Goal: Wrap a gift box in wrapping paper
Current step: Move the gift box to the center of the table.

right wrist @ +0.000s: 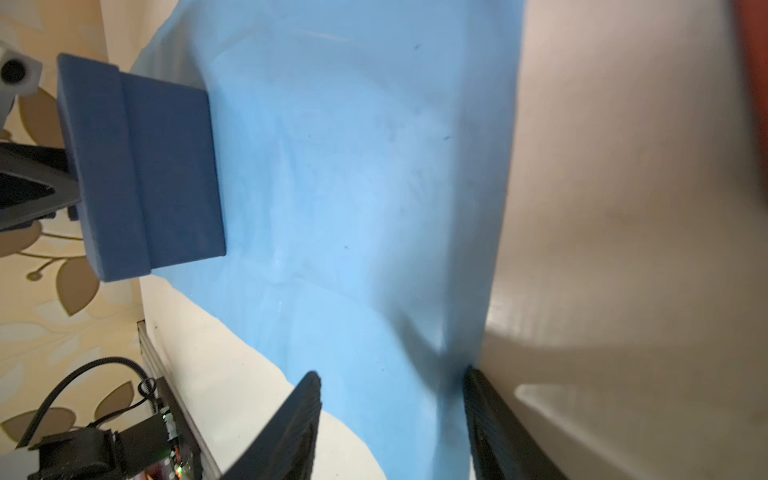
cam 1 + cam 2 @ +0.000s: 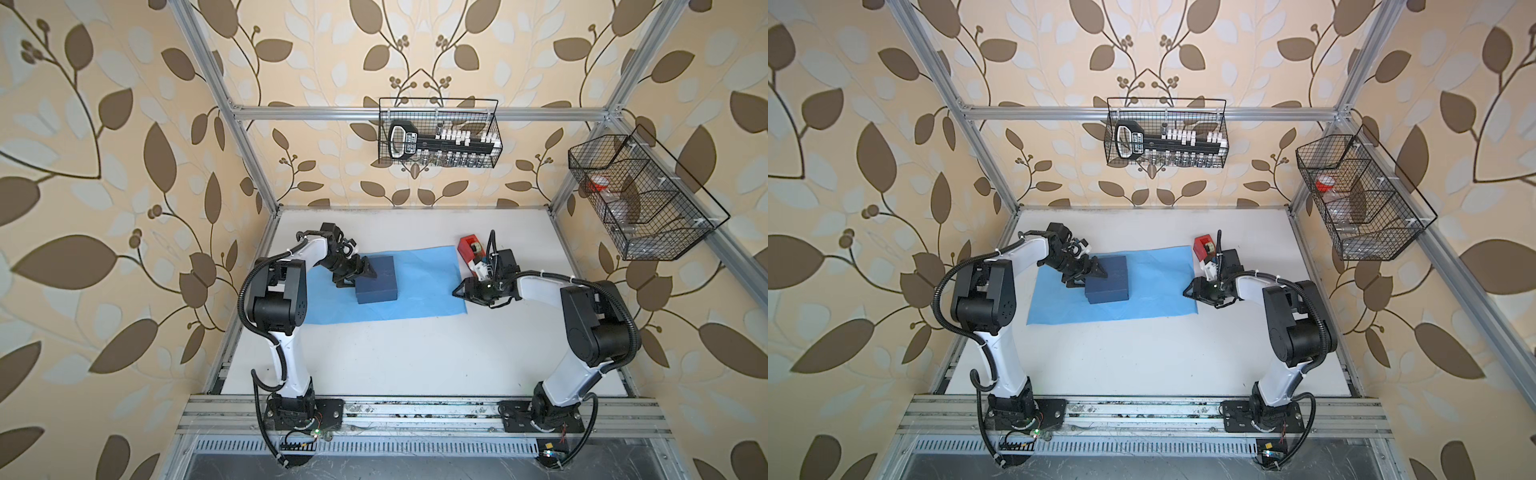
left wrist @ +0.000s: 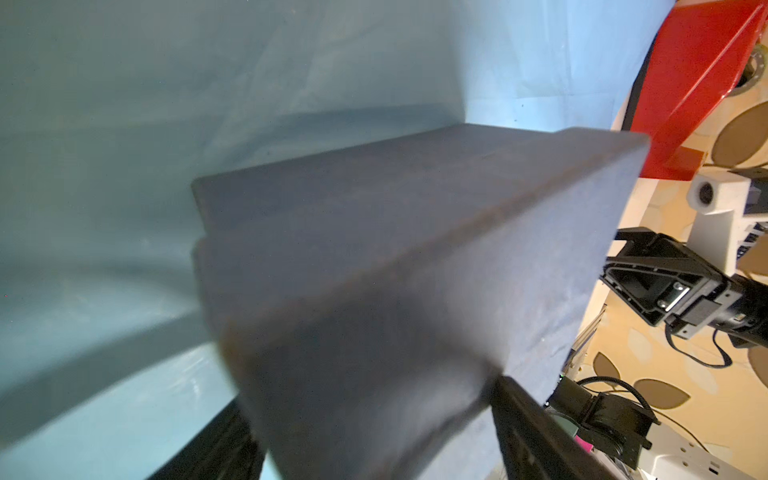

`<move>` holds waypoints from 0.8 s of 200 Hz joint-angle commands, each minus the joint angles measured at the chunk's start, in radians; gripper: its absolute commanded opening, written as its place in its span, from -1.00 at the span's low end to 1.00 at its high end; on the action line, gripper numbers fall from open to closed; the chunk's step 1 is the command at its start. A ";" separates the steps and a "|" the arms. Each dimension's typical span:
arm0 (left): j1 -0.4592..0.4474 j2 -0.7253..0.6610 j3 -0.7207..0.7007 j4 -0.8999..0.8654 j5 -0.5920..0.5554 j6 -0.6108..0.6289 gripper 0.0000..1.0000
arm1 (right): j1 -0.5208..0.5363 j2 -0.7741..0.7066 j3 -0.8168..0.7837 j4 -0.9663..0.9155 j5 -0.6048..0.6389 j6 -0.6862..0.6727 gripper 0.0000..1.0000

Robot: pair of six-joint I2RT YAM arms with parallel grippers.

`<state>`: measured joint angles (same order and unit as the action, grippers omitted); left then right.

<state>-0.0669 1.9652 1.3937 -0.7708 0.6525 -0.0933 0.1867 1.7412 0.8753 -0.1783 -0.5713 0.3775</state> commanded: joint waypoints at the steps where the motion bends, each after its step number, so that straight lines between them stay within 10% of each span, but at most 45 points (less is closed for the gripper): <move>1: -0.022 -0.028 -0.023 -0.042 -0.034 0.038 0.65 | 0.055 0.027 -0.024 0.005 -0.050 0.028 0.12; 160: -0.071 -0.071 -0.083 0.004 -0.015 -0.029 0.64 | 0.146 -0.182 0.025 0.137 -0.157 0.261 0.10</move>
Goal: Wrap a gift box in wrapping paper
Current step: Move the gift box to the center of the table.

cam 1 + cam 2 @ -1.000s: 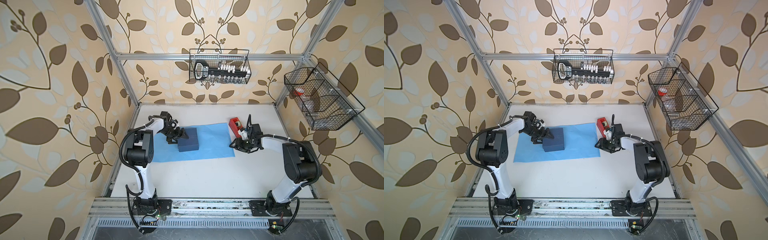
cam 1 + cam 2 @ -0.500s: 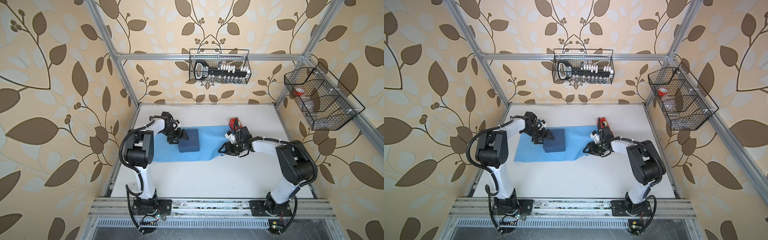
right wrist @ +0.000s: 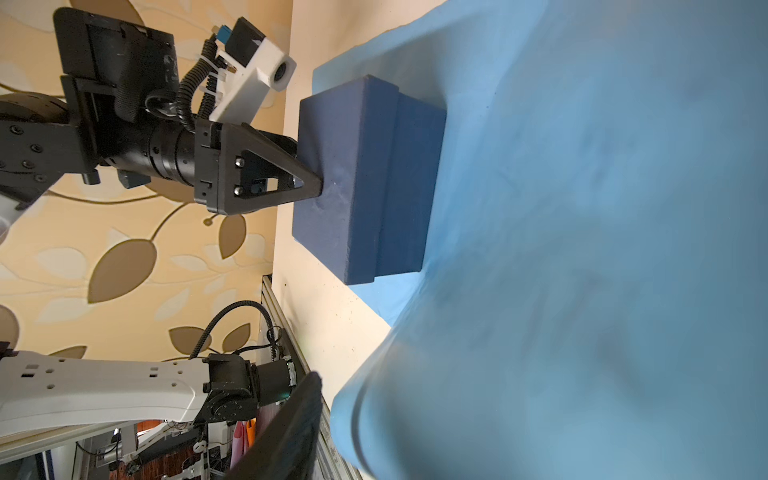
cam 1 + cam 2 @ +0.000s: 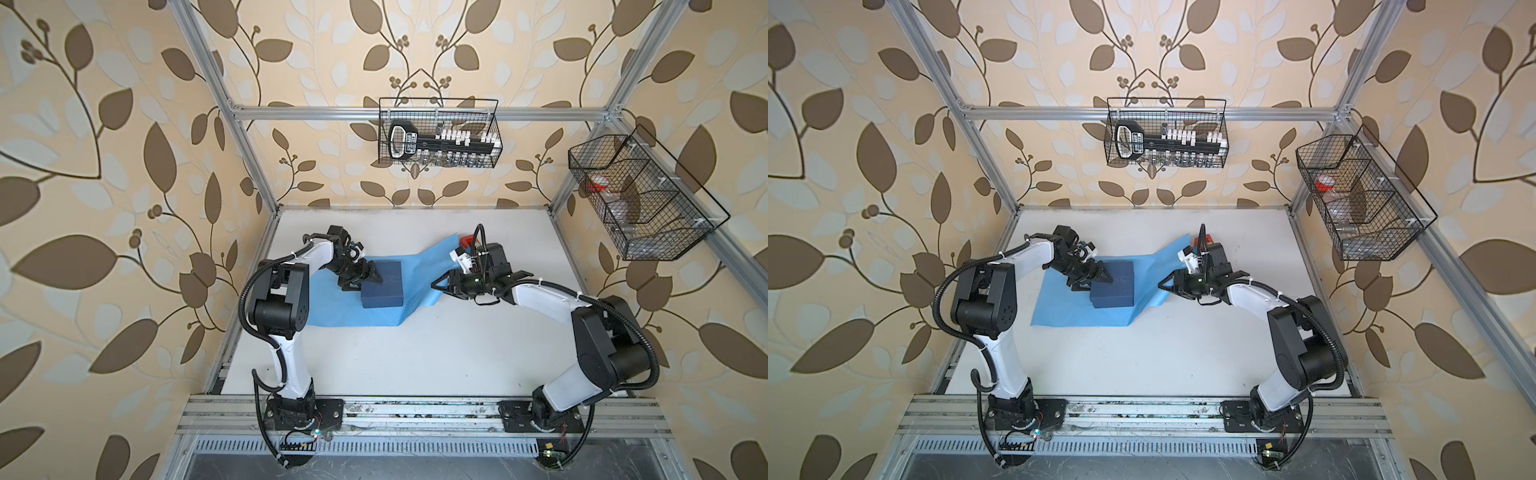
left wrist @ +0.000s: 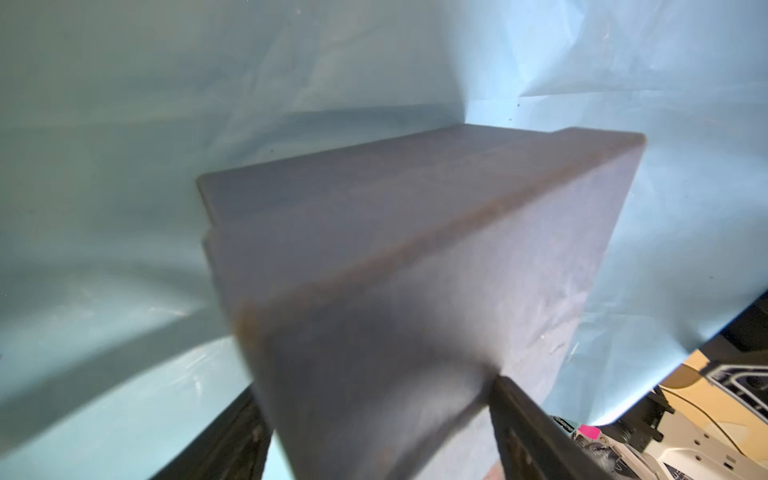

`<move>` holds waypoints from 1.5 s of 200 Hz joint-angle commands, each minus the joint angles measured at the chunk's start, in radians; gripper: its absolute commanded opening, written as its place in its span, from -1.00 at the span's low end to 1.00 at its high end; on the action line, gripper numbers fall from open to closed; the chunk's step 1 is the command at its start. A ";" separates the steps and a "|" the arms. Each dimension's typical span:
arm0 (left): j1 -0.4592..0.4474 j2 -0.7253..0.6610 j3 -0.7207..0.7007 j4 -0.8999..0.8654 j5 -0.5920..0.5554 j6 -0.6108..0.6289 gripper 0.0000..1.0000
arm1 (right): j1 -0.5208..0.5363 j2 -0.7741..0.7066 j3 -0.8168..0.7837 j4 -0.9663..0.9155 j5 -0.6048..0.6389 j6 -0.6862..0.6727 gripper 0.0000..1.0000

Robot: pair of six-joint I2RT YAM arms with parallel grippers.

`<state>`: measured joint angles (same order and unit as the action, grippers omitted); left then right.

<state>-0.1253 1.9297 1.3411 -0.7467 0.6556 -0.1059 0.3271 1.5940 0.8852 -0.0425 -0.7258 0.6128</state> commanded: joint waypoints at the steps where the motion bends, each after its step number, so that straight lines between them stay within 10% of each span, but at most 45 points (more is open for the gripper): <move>1: -0.013 -0.034 -0.031 -0.020 -0.018 -0.018 0.64 | 0.006 -0.035 0.015 -0.001 -0.001 0.025 0.10; 140: -0.028 -0.068 -0.053 -0.001 -0.024 -0.035 0.62 | 0.082 0.109 -0.059 0.283 0.017 0.172 0.13; 300: -0.039 -0.064 -0.053 0.004 -0.028 -0.048 0.62 | 0.035 -0.094 -0.030 0.059 0.030 0.056 0.09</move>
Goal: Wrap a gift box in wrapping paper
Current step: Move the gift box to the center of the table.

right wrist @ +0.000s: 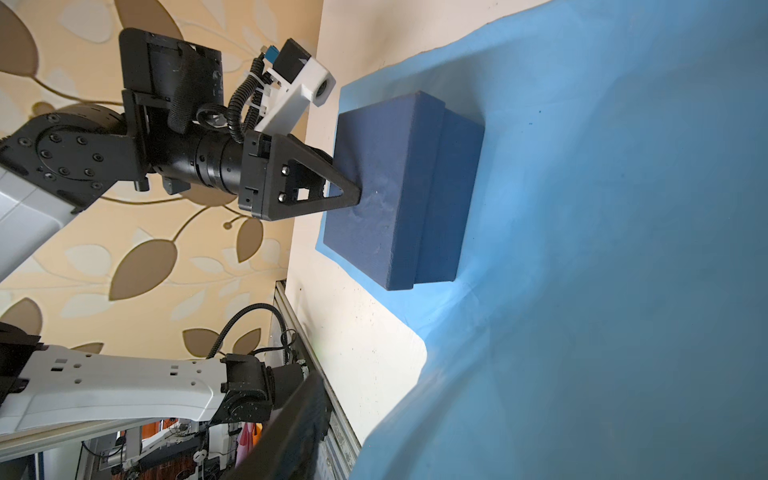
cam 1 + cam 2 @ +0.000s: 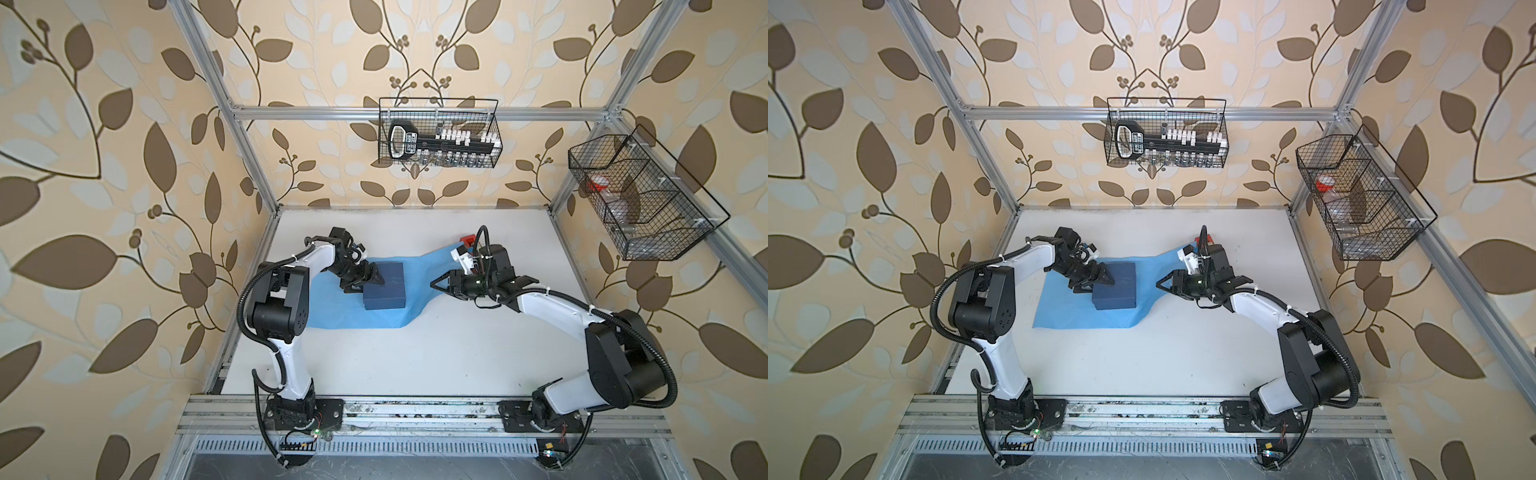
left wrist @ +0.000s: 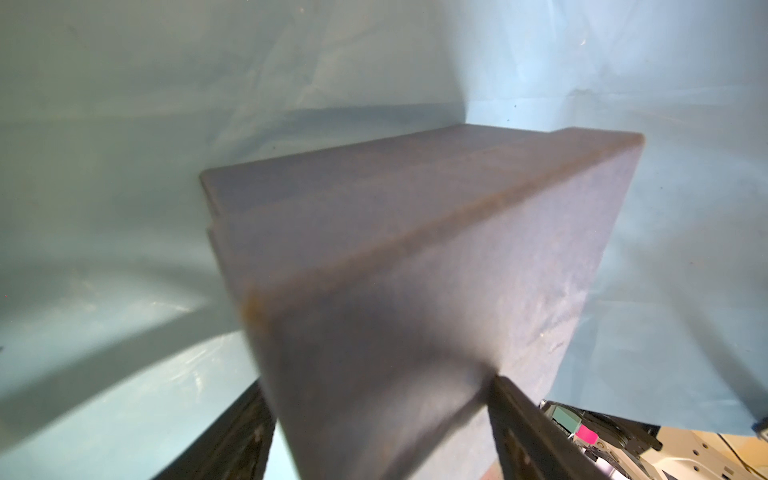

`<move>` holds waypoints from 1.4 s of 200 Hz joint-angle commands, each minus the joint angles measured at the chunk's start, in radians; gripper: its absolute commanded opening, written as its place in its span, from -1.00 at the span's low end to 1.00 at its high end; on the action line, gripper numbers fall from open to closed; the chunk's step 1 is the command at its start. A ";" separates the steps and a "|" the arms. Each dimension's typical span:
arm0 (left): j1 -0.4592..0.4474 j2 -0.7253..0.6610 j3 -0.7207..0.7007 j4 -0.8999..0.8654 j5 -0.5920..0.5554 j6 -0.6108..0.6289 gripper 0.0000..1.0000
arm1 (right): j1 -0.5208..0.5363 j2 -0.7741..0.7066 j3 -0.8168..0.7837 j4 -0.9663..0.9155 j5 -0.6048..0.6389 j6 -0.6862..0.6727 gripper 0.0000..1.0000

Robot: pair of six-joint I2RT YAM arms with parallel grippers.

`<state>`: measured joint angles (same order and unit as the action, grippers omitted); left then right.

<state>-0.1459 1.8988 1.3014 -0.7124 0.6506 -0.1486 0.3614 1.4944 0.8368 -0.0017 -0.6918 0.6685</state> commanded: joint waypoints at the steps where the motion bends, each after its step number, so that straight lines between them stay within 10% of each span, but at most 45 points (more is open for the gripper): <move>1: -0.018 -0.033 -0.013 -0.030 -0.022 -0.005 0.62 | 0.001 0.005 0.019 0.020 -0.003 0.001 0.09; 38: -0.020 -0.036 -0.012 -0.032 -0.021 -0.006 0.62 | 0.001 0.022 0.025 0.018 0.021 0.030 -0.03; 109: -0.020 -0.069 -0.019 -0.020 0.011 -0.005 0.58 | 0.100 -0.045 0.049 -0.161 0.111 -0.091 -1.00; 280: -0.018 -0.189 0.126 -0.143 0.067 0.066 0.72 | 0.297 0.178 0.378 -0.340 0.132 -0.333 -1.00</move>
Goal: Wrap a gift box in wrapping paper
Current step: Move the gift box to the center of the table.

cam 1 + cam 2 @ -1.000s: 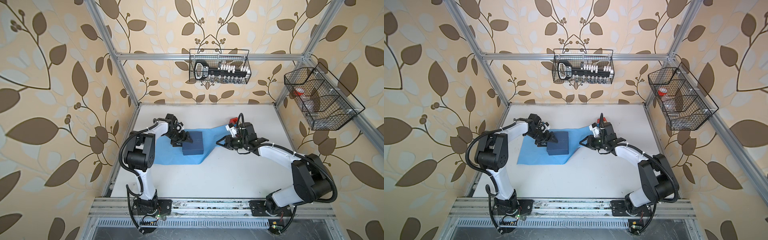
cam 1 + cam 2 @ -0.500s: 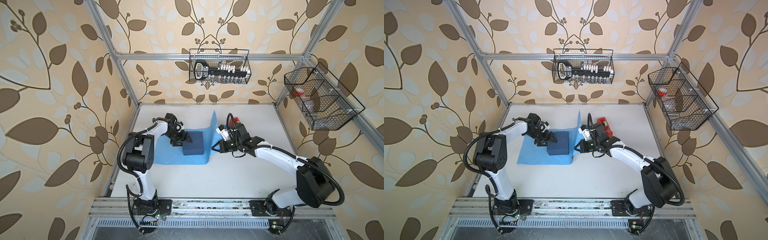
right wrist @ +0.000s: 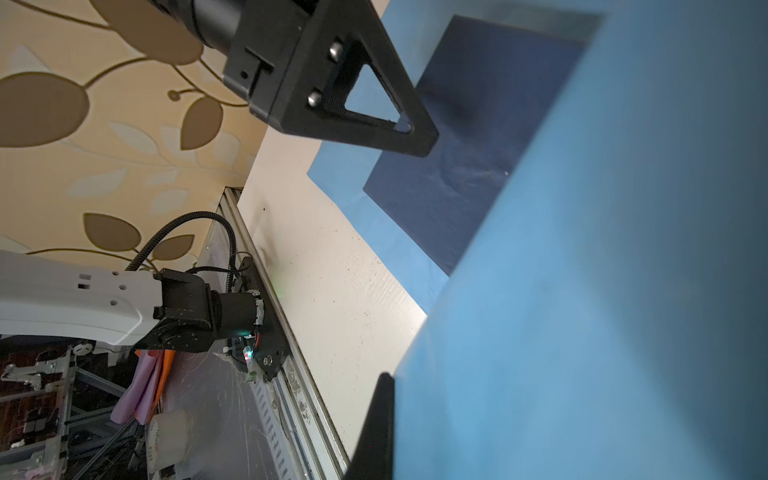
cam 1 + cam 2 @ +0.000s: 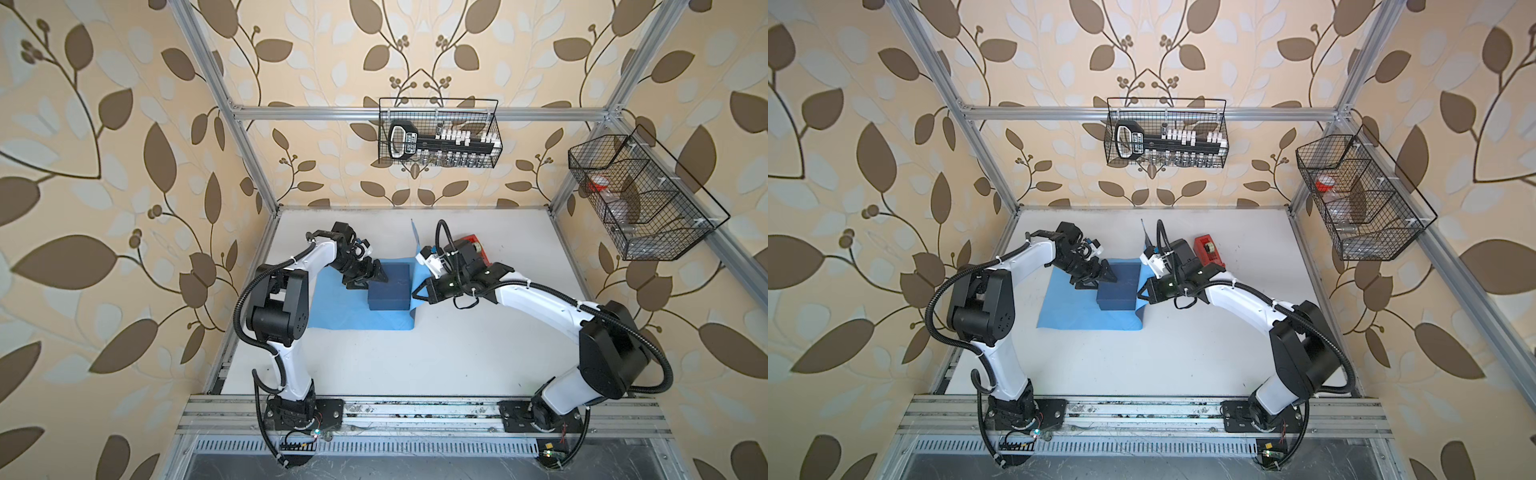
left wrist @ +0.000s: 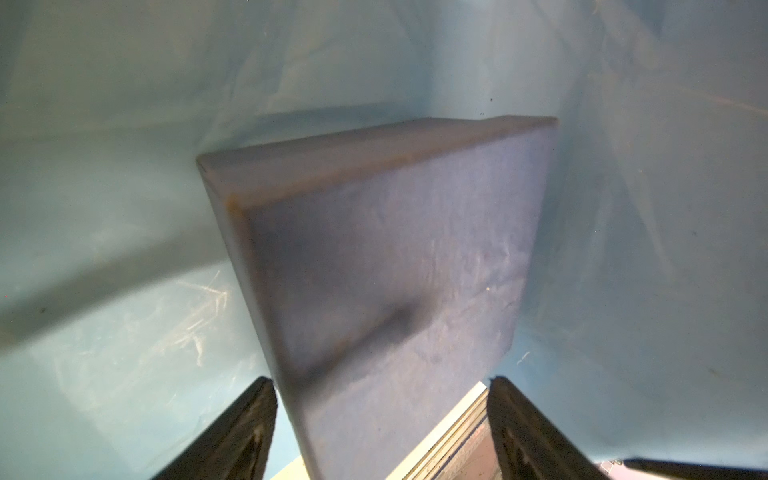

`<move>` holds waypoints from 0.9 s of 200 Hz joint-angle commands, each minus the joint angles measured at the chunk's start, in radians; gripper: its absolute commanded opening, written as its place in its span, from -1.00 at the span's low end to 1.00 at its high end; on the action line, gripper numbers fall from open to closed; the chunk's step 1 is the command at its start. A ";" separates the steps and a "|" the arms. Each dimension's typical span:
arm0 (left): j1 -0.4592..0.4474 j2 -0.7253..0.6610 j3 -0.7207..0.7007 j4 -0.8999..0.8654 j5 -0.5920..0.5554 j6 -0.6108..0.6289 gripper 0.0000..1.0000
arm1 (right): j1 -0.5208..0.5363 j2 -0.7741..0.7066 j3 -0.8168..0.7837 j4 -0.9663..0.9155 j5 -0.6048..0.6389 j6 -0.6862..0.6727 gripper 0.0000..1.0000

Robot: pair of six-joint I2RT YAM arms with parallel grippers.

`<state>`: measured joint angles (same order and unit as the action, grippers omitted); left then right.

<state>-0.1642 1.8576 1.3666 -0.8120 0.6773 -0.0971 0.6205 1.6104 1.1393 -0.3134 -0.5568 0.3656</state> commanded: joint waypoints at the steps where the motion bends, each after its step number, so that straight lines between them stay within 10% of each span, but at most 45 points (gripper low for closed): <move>1: 0.000 -0.151 0.063 -0.043 0.040 0.014 0.72 | 0.040 0.065 0.079 -0.029 -0.003 -0.029 -1.00; 126: 0.035 -0.182 0.075 0.073 0.173 -0.187 0.45 | 0.134 0.234 0.231 -0.067 -0.018 -0.045 -0.97; 180: 0.048 -0.110 0.109 0.066 0.166 -0.233 -0.11 | 0.141 0.255 0.260 -0.089 -0.016 -0.055 -0.96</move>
<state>-0.1287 1.7252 1.4441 -0.7475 0.8291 -0.3069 0.7513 1.8404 1.3483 -0.3752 -0.5610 0.3386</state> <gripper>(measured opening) 0.527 0.047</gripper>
